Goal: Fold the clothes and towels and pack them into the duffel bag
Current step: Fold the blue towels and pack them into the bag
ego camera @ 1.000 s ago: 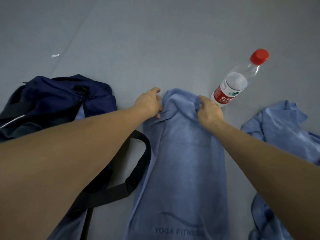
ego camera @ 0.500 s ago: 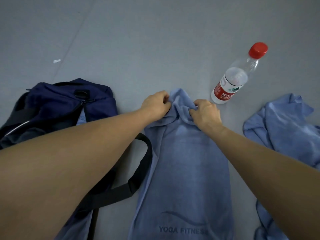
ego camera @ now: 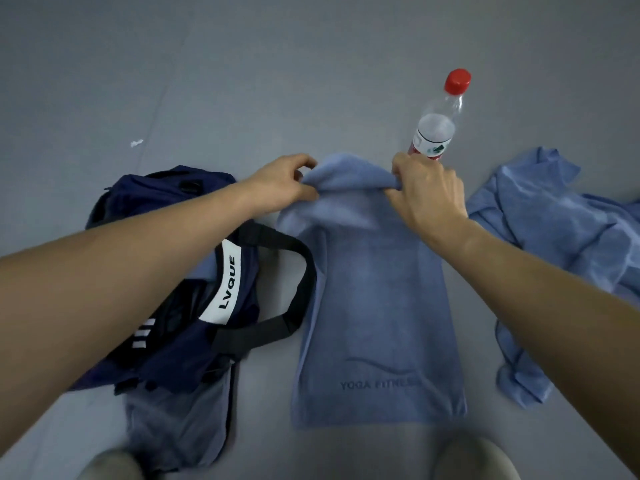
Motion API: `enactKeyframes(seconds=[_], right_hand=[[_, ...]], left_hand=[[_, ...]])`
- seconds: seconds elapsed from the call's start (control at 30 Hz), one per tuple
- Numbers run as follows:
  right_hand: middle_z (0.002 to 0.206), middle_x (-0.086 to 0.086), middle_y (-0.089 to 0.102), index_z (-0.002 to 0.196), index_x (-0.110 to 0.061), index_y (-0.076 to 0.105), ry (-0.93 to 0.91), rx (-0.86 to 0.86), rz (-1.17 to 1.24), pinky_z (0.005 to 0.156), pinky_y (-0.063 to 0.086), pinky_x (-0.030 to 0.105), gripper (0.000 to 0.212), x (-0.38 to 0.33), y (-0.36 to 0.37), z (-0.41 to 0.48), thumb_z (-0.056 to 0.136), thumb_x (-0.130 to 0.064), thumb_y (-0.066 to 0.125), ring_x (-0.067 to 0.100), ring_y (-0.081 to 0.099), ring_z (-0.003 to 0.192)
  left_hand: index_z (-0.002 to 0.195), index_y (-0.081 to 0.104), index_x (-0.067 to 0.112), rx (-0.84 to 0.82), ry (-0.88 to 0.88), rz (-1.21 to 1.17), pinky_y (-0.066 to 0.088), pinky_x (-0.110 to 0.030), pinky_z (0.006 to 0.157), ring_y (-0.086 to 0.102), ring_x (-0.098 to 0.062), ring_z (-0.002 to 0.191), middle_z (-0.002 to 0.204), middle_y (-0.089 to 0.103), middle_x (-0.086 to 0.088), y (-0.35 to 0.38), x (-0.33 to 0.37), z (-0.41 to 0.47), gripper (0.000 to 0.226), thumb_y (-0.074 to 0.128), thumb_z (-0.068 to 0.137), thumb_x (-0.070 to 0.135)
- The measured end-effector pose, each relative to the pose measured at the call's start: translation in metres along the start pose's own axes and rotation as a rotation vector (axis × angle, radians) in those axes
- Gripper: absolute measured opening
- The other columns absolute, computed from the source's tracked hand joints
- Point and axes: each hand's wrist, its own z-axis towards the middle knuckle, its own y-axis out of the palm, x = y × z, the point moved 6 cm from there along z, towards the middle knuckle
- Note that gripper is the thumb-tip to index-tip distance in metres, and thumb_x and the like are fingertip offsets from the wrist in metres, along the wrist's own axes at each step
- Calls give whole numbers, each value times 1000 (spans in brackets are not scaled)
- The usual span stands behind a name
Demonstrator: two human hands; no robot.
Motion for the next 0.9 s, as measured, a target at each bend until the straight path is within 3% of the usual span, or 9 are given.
enactKeyframes(seconds=[0.1,0.2,0.33,0.53,0.67,0.77,0.9], right_hand=[[85,12,59,87,-10,55,-146,4,-74,59,37,39,7,-16,-19,-32,81,-12,59,41,56,85],[67,9,44,78,-7,54,-247,-12,-48,63,40,41,11,-20,-37,-63,73,-6,63,39,51,84],[75,11,53,90,-10,54,-230,-79,12,66,33,37,16,-2,-44,-86,76,-9,62,38,54,81],[72,6,50,108,-12,52,-151,-149,70,58,42,40,27,38,-23,-107,83,-12,60,39,58,70],[76,11,64,103,-14,54,-86,-142,144,60,47,40,18,57,-23,-123,88,-20,61,37,60,69],[72,9,63,99,-14,59,-91,-168,181,63,48,42,15,56,-25,-140,87,-19,65,36,60,68],[68,0,57,97,-16,58,-146,-240,191,60,42,36,14,46,-24,-167,88,-20,68,29,55,62]], left_hand=[[82,54,16,41,88,154,38,-33,61,49,-21,72,75,54,0,0,16,-35,7,60,84,14],[91,56,11,110,129,187,37,-33,62,49,-21,74,82,57,-4,12,26,-69,8,61,85,14],[78,48,13,120,185,238,30,-31,54,47,-23,73,77,49,0,40,34,-99,19,66,83,19],[80,46,15,201,184,250,28,-30,51,40,-14,60,67,47,4,43,44,-89,12,58,83,16],[89,50,19,122,243,246,36,-29,55,50,-16,66,74,55,4,55,47,-91,11,58,83,15],[83,52,17,-1,297,425,39,-36,61,53,-25,73,76,55,1,69,34,-100,9,61,83,19],[88,57,18,-112,330,434,38,-33,69,48,-13,81,93,49,8,94,9,-126,17,68,83,31]])
